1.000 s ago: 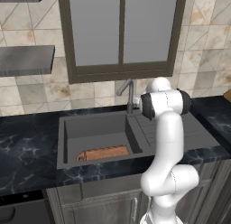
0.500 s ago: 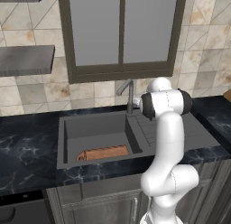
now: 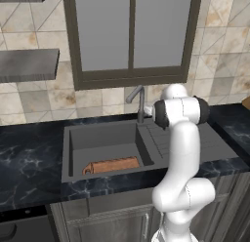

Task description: Turn on the sink faucet with hot water and rinse the cutting board for ten seconds, then turn off the faucet. Push the cutting board to reach the water if necessary.

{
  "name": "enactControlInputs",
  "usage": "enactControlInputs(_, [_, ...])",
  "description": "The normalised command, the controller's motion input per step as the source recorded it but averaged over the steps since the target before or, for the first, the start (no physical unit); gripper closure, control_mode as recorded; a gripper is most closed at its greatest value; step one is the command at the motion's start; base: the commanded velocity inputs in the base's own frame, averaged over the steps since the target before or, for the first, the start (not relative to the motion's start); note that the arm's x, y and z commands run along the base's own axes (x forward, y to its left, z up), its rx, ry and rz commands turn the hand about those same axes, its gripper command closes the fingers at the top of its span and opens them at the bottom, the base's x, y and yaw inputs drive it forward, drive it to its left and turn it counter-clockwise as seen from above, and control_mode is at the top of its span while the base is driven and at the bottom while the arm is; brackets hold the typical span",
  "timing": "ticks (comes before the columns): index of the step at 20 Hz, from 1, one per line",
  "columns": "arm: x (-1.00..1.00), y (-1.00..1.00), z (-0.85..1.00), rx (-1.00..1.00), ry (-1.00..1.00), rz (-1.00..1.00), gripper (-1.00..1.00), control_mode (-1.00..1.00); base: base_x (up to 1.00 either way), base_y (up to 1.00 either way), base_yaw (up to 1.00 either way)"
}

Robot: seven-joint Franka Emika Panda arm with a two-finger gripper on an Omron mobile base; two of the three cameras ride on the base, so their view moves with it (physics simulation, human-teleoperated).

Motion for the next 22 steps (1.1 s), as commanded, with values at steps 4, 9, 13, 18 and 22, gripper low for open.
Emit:
enactControlInputs(4, [-0.63,-0.53,-0.31,0.00,0.04,0.02,-1.00,-1.00,0.00,0.00,0.00])
enactControlInputs(9, [-0.34,-0.79,-0.22,0.00,0.03,0.03,-1.00,-1.00,0.00,0.00,0.00])
enactControlInputs(13, [-0.01,-0.81,-0.05,0.01,0.02,0.00,-1.00,-1.00,0.00,0.00,0.00])
enactControlInputs(18, [0.04,-0.55,0.00,0.02,0.00,0.00,-1.00,-1.00,0.00,0.00,0.00])
enactControlInputs(22, [0.00,-0.67,0.00,0.03,0.00,0.00,-1.00,-1.00,0.00,0.00,0.00])
